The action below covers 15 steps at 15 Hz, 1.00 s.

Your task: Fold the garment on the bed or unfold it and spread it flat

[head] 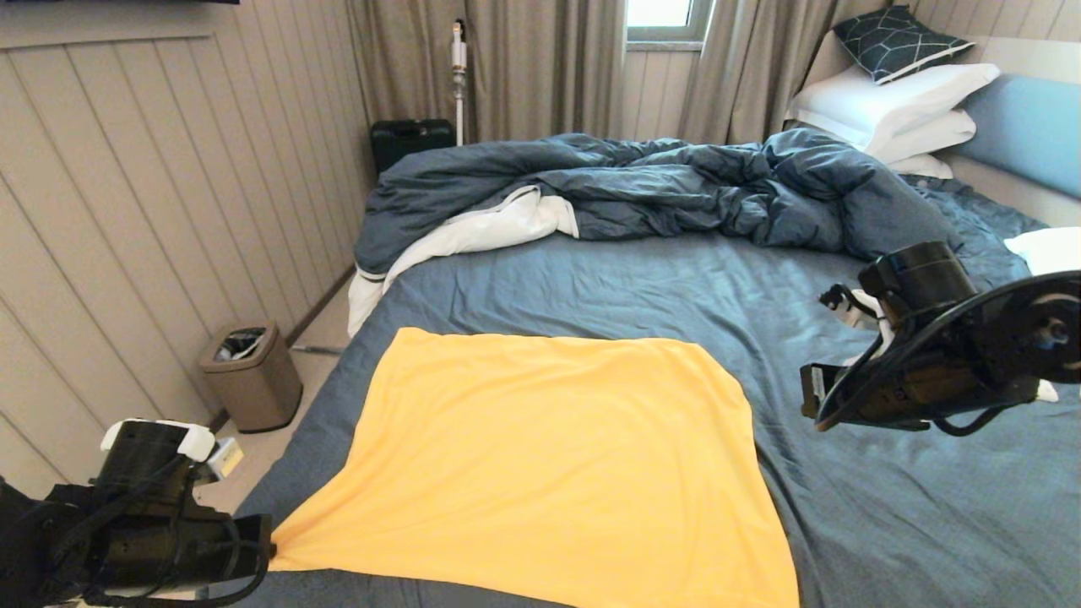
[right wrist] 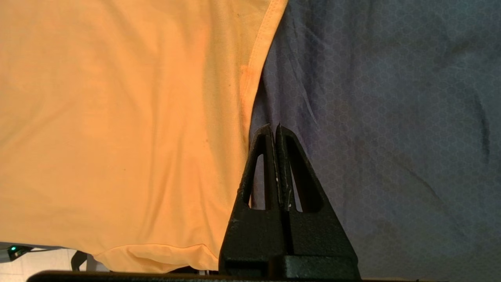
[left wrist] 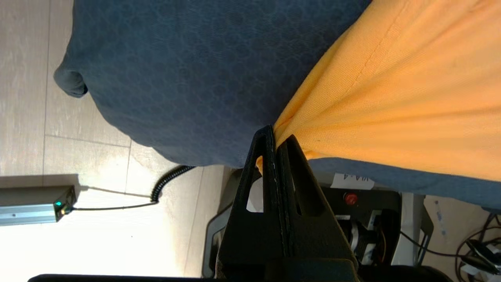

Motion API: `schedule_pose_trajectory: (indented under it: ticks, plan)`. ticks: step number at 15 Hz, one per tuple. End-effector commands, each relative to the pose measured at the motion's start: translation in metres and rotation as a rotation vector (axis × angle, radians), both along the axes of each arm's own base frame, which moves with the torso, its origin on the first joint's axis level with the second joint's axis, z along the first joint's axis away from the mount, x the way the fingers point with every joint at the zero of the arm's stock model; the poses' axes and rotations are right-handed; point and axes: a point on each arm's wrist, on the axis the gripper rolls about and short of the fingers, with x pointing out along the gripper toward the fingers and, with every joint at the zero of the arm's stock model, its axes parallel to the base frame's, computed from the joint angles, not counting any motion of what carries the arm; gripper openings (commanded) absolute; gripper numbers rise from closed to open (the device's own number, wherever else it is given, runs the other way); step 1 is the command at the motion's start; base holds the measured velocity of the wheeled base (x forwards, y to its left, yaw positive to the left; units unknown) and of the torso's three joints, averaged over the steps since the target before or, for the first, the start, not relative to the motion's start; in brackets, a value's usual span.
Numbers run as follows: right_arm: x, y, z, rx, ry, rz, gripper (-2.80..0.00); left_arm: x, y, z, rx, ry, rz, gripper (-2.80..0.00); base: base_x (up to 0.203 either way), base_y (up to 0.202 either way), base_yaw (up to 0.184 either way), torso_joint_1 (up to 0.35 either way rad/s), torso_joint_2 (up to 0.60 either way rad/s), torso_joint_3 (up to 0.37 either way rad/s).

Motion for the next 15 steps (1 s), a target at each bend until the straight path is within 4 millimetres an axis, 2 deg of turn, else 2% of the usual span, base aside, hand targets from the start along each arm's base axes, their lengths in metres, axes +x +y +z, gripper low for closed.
schedule_pose_trajectory:
  ticks: [1, 2, 5, 11, 12, 15]
  plan:
    - [-0.001, 0.0, 0.001, 0.001, -0.001, -0.001, -2.8, -0.002, 0.0, 0.002, -0.001, -0.007, -0.001, -2.8, 0.0, 0.0, 0.0, 0.0, 0.0, 0.0]
    - [-0.001, 0.0, 0.001, 0.001, -0.003, -0.001, -2.8, -0.003, 0.0, 0.003, -0.002, -0.014, -0.003, 0.0, 0.0, 0.0, 0.0, 0.0, 0.0, 0.0]
    - [-0.002, 0.0, 0.001, 0.001, -0.003, -0.002, -2.8, -0.007, 0.0, 0.013, -0.003, -0.056, -0.004, 0.0, 0.0, 0.0, 0.0, 0.0, 0.0, 0.0]
    - [-0.006, -0.001, 0.001, 0.001, -0.001, -0.001, -2.8, -0.03, 0.003, 0.04, 0.01, -0.172, -0.003, 0.0, 0.0, 0.0, 0.0, 0.0, 0.0, 0.0]
    - [-0.012, -0.001, 0.006, 0.003, -0.016, 0.0, -2.8, -0.037, 0.004, 0.048, 0.01, -0.2, -0.001, -2.8, 0.0, 0.0, 0.0, 0.0, 0.0, 0.0]
    - [-0.049, -0.003, 0.032, 0.015, -0.115, 0.014, -2.8, -0.069, 0.006, 0.081, 0.009, -0.337, 0.0, -2.8, 0.0, 0.0, 0.0, 0.0, 0.0, 0.0]
